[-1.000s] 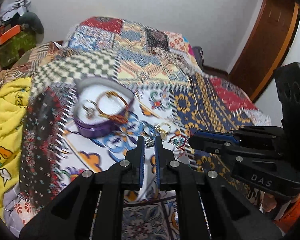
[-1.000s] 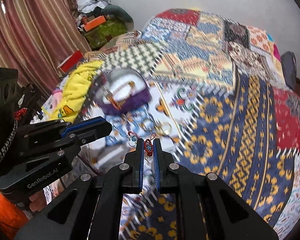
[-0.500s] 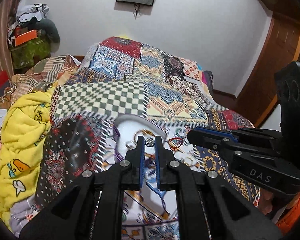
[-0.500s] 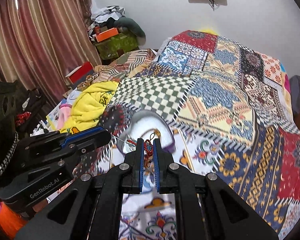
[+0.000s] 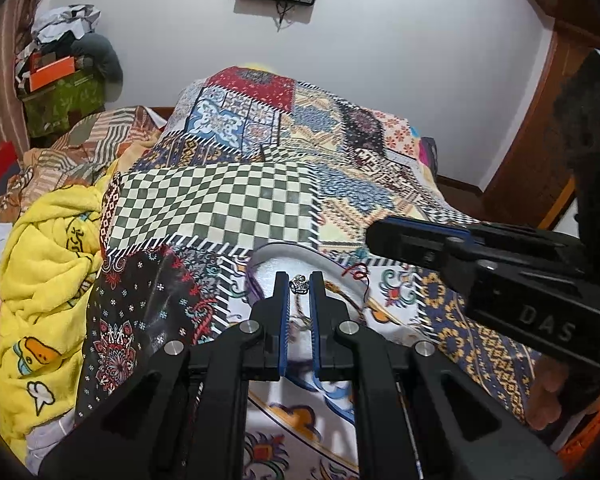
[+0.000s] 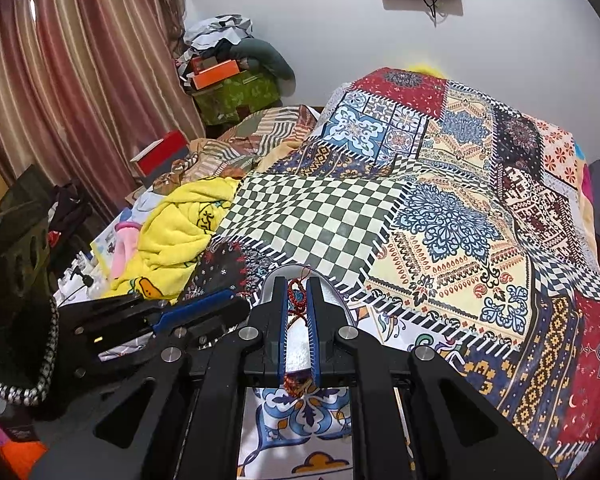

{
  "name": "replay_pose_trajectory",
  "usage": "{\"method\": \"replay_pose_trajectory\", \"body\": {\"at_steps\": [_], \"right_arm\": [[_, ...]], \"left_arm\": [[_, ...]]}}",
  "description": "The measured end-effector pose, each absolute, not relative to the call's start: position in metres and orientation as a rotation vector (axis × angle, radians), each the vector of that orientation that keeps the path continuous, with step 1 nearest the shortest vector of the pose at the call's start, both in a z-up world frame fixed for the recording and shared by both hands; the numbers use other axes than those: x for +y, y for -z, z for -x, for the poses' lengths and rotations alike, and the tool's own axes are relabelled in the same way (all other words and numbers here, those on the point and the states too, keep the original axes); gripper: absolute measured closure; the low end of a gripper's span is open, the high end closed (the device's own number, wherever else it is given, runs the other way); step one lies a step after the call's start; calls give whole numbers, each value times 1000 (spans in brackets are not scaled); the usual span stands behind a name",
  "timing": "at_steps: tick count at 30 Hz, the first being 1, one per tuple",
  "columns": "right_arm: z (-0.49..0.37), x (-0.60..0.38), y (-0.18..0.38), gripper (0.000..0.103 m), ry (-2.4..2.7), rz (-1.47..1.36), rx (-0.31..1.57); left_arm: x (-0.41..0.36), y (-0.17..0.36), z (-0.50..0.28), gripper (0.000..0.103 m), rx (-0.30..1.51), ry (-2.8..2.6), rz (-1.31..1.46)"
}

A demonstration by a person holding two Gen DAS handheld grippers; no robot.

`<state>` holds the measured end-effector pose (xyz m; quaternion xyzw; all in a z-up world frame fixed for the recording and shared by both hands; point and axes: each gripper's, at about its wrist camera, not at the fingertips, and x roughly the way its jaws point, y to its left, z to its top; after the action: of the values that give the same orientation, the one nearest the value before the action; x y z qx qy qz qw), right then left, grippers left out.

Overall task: Organize jewelry
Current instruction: 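Carry the ring to the tin with the left gripper while the right gripper brings the red charm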

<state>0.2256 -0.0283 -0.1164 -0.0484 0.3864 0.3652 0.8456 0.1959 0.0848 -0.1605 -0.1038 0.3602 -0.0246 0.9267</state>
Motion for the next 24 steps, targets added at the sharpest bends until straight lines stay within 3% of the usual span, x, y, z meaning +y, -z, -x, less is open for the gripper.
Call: {"method": "replay_pose_trajectory", "body": {"at_steps": [24], "right_arm": [[-243, -21, 157, 95, -800, 80, 955]], "left_arm": [[102, 187, -238, 95, 838, 84, 276]]}}
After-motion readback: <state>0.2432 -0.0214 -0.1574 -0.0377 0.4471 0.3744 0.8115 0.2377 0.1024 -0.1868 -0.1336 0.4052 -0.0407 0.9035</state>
